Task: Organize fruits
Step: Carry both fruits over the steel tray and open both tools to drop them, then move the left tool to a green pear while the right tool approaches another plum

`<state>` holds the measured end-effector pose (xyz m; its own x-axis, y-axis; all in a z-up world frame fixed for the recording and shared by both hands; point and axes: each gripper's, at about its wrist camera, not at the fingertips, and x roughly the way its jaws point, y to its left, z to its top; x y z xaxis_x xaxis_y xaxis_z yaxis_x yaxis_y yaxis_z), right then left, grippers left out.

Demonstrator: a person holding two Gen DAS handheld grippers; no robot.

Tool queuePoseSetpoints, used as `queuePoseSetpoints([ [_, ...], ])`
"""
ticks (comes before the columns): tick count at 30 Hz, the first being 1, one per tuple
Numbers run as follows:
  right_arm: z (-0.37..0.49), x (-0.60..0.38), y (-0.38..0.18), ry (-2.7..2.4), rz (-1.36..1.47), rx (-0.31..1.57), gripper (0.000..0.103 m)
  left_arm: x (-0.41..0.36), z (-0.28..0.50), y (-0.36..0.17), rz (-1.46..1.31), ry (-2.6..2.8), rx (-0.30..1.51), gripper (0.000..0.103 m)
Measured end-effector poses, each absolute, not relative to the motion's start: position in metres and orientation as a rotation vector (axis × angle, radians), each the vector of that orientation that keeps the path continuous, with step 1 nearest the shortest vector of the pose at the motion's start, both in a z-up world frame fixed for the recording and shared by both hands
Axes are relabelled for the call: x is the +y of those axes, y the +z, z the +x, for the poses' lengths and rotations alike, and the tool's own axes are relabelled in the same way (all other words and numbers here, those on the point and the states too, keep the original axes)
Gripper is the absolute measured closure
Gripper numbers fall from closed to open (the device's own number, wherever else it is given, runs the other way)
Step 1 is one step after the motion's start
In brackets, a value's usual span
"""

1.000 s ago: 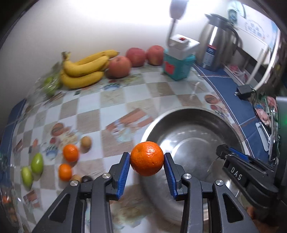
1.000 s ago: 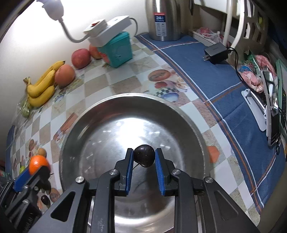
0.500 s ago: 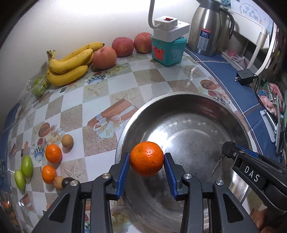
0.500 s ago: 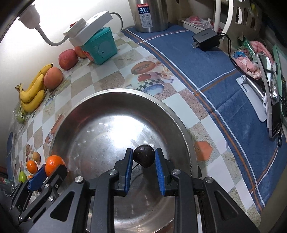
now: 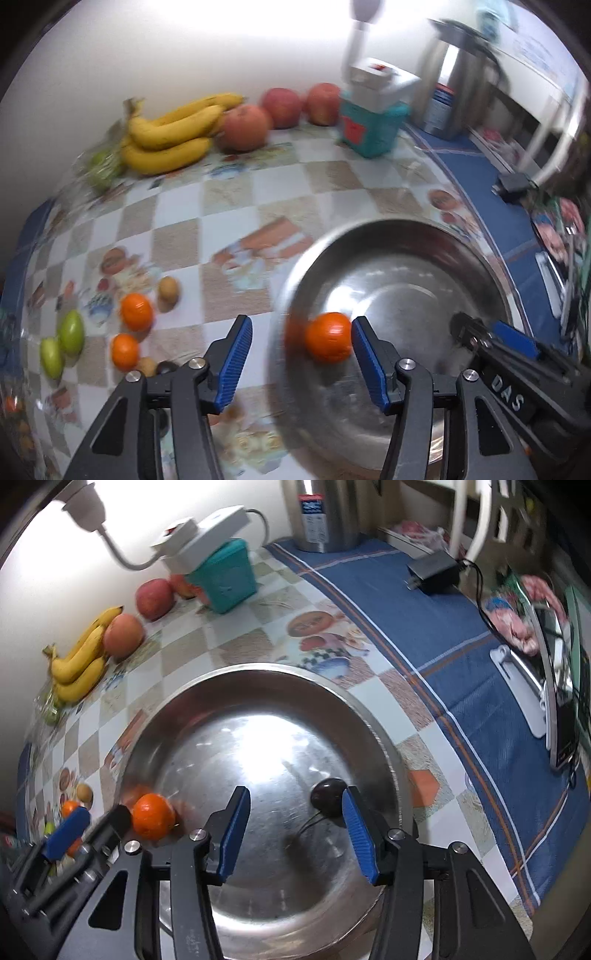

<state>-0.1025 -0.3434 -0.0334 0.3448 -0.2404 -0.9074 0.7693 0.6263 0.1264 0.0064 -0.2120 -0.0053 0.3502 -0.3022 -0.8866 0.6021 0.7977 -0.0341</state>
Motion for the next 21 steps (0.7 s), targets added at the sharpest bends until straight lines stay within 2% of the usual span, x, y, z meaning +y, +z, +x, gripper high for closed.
queuePoseSetpoints([
  [1,-0.100,-0.339,-0.031,-0.708,0.589,1.021,0.047,-0.205,0.011,-0.004,0.303,-0.570,1.077,0.042],
  [3,-0.097,-0.332,-0.029,-0.707,0.556,1.026,0.035,-0.187,0.022,-0.004,0.273,-0.477,1.117,0.040],
  [8,-0.088,-0.312,-0.026,-0.640,0.500,1.041,0.034,-0.141,0.045,-0.013,0.205,-0.293,1.203,0.033],
  [10,-0.085,-0.306,-0.027,-0.627,0.486,1.049,0.029,-0.118,0.053,-0.019,0.153,-0.225,1.239,0.023],
  [12,-0.084,-0.299,-0.028,-0.621,0.475,1.054,0.020,-0.101,0.058,-0.024,0.130,-0.154,1.262,0.000],
  [21,-0.079,-0.285,-0.034,-0.580,0.450,1.069,0.016,-0.051,0.063,-0.031,0.046,-0.060,1.285,0.000],
])
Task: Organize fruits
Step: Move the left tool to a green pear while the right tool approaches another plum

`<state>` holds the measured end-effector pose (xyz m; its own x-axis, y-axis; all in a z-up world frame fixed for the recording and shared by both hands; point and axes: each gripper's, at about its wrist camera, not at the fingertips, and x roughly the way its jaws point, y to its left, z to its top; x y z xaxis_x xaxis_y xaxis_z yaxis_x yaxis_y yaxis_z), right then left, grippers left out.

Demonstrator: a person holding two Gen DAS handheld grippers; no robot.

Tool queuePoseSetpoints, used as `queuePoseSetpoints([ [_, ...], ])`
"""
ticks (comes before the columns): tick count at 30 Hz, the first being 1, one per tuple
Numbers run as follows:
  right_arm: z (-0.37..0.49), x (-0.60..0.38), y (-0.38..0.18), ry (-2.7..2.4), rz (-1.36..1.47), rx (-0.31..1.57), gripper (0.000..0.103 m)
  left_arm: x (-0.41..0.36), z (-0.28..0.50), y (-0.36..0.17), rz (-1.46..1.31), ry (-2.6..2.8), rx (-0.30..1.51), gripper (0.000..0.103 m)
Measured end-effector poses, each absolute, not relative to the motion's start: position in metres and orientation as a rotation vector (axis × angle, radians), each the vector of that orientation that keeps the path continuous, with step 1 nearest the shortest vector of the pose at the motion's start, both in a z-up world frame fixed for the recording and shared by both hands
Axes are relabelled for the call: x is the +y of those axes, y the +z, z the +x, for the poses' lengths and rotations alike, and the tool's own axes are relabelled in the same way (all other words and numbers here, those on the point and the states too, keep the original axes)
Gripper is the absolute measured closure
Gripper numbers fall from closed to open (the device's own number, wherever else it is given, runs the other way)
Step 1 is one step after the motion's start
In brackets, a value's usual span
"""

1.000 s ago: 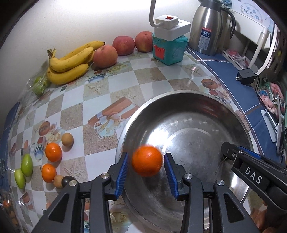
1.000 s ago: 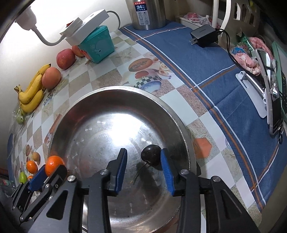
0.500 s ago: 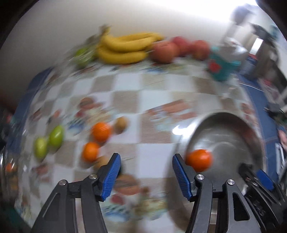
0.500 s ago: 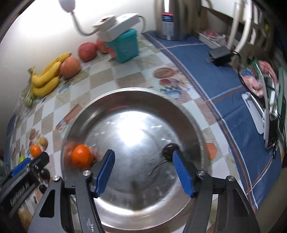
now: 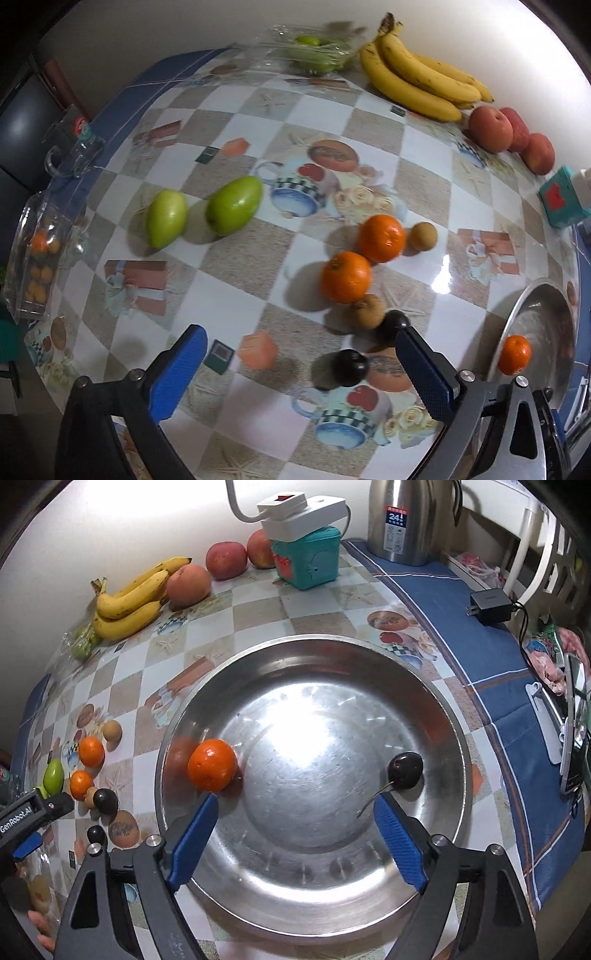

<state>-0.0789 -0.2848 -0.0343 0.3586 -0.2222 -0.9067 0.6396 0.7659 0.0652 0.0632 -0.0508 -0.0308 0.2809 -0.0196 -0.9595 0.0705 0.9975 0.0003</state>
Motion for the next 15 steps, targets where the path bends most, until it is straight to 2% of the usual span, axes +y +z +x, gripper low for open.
queuePoseSetpoints([
  [1,-0.079,-0.284,-0.035,-0.580,0.448,1.067,0.015,-0.048,0.063,-0.031,0.047,-0.060,1.282,0.000],
  [3,-0.078,-0.283,-0.035,-0.580,0.445,1.062,0.001,-0.044,0.064,-0.030,0.059,-0.061,1.270,0.000],
  [15,-0.076,-0.274,-0.033,-0.574,0.445,1.021,0.000,-0.051,0.063,-0.022,0.195,-0.145,1.211,0.000],
])
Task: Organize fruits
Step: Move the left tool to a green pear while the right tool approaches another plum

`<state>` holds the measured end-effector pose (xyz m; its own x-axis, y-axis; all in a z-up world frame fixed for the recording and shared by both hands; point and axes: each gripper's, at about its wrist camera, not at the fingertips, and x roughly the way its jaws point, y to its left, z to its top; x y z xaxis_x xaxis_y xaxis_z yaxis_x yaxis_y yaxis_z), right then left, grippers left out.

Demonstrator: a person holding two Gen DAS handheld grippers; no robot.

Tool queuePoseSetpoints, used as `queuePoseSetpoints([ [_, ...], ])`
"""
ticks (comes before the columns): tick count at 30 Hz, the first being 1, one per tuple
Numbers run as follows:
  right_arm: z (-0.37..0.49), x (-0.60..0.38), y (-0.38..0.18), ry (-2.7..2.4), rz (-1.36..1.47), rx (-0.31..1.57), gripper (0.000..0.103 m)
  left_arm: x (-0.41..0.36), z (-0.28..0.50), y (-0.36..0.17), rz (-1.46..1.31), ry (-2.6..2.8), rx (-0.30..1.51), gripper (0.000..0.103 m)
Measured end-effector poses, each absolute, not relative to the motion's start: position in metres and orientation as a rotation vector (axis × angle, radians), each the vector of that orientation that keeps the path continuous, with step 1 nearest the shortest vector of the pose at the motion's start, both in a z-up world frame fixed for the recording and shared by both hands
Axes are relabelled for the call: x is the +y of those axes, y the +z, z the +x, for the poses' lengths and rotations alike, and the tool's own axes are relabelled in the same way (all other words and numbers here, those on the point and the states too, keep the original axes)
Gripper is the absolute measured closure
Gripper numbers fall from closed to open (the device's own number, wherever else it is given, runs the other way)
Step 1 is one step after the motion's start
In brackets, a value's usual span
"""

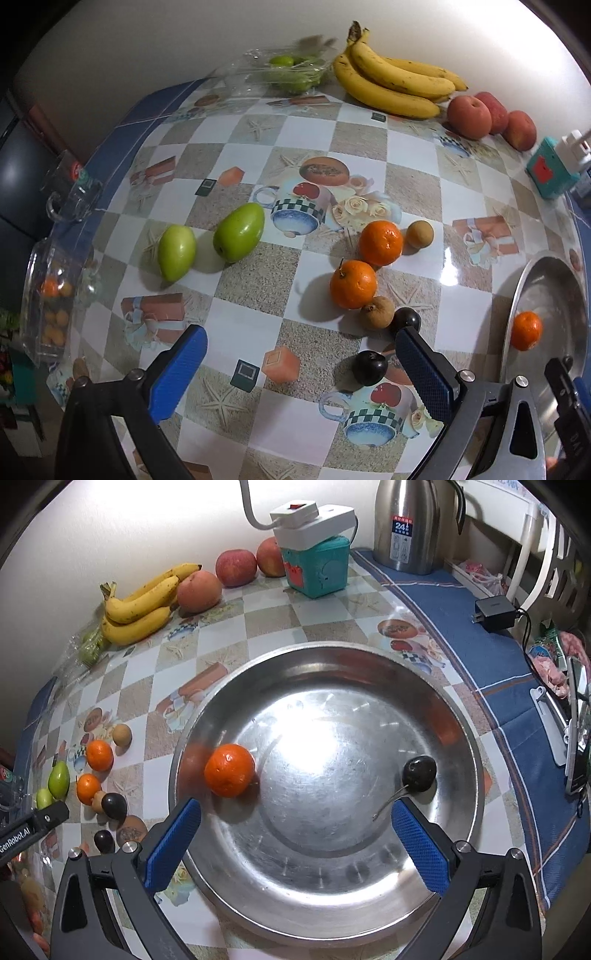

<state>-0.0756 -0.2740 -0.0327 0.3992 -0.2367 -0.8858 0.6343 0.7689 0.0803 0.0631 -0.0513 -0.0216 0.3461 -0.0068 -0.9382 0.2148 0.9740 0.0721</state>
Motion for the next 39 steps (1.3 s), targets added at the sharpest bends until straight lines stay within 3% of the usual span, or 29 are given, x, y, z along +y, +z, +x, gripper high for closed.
queuePoseSetpoints([
  [8,-0.067,-0.263,-0.031,-0.516,0.486,0.997,0.000,-0.049,0.066,-0.015,0.304,-0.232,1.166,0.000],
  [23,-0.021,-0.185,-0.030,-0.291,0.442,1.036,0.000,0.030,0.102,-0.019,0.155,-0.152,1.214,0.000],
  [36,0.010,-0.157,-0.043,-0.266,0.365,1.039,0.000,0.041,0.114,-0.034,0.063,-0.168,1.277,0.000],
  [38,0.013,-0.159,-0.046,-0.271,0.354,1.042,0.003,0.037,0.114,-0.037,0.048,-0.181,1.290,0.000],
  [39,0.014,-0.160,-0.048,-0.267,0.353,1.043,0.009,0.034,0.114,-0.038,0.043,-0.195,1.290,0.000],
])
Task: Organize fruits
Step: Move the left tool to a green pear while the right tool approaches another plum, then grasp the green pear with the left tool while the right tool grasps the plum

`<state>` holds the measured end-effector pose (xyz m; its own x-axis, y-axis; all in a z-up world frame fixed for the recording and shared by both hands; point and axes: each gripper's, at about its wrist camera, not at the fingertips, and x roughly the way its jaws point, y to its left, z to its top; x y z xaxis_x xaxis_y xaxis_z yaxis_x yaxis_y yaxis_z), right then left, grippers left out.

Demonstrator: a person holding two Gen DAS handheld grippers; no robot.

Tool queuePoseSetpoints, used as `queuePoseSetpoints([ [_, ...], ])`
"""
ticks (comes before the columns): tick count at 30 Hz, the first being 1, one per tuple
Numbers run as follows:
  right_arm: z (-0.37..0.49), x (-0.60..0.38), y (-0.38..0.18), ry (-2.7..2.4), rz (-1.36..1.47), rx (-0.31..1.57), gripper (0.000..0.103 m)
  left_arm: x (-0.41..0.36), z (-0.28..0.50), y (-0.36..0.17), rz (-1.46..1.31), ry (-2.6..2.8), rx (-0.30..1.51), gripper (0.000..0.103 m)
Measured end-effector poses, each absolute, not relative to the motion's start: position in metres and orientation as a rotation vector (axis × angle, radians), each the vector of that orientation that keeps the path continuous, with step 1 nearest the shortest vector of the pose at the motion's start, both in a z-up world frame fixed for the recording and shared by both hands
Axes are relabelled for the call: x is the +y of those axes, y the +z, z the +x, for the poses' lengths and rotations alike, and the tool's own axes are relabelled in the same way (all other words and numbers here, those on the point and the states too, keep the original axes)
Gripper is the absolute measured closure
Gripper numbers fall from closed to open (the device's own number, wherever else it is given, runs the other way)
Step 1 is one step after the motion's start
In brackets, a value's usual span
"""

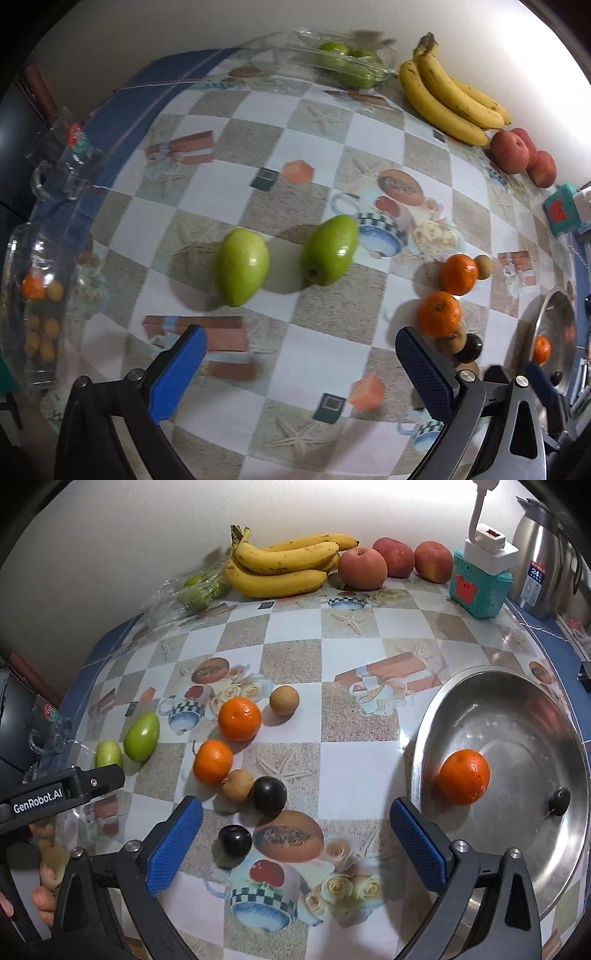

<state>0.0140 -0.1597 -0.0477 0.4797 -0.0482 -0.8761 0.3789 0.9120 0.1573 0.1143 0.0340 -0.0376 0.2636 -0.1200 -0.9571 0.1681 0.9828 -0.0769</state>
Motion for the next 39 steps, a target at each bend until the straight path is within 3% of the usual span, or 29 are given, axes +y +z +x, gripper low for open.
queuePoseSetpoints([
  [3,0.020,-0.160,-0.053,-0.258,0.349,1.052,0.030,0.025,0.114,-0.038,0.042,-0.223,1.286,0.001],
  [12,0.031,-0.161,-0.068,-0.216,0.382,1.088,0.057,0.034,0.132,-0.030,-0.020,-0.229,1.225,0.010],
  [25,0.036,-0.157,-0.073,-0.161,0.425,1.093,0.078,0.084,0.150,-0.052,-0.167,-0.149,1.284,0.034],
  [27,0.036,-0.157,-0.074,-0.159,0.432,1.095,0.079,0.083,0.150,-0.055,-0.174,-0.154,1.290,0.044],
  [31,0.035,-0.159,-0.074,-0.154,0.446,1.093,0.079,0.082,0.150,-0.056,-0.148,-0.128,1.287,0.054],
  [33,0.034,-0.160,-0.074,-0.154,0.451,1.093,0.079,0.085,0.150,-0.055,-0.137,-0.111,1.277,0.066],
  [39,0.033,-0.159,-0.071,-0.147,0.452,1.092,0.080,0.090,0.150,-0.053,-0.149,-0.105,1.263,0.067],
])
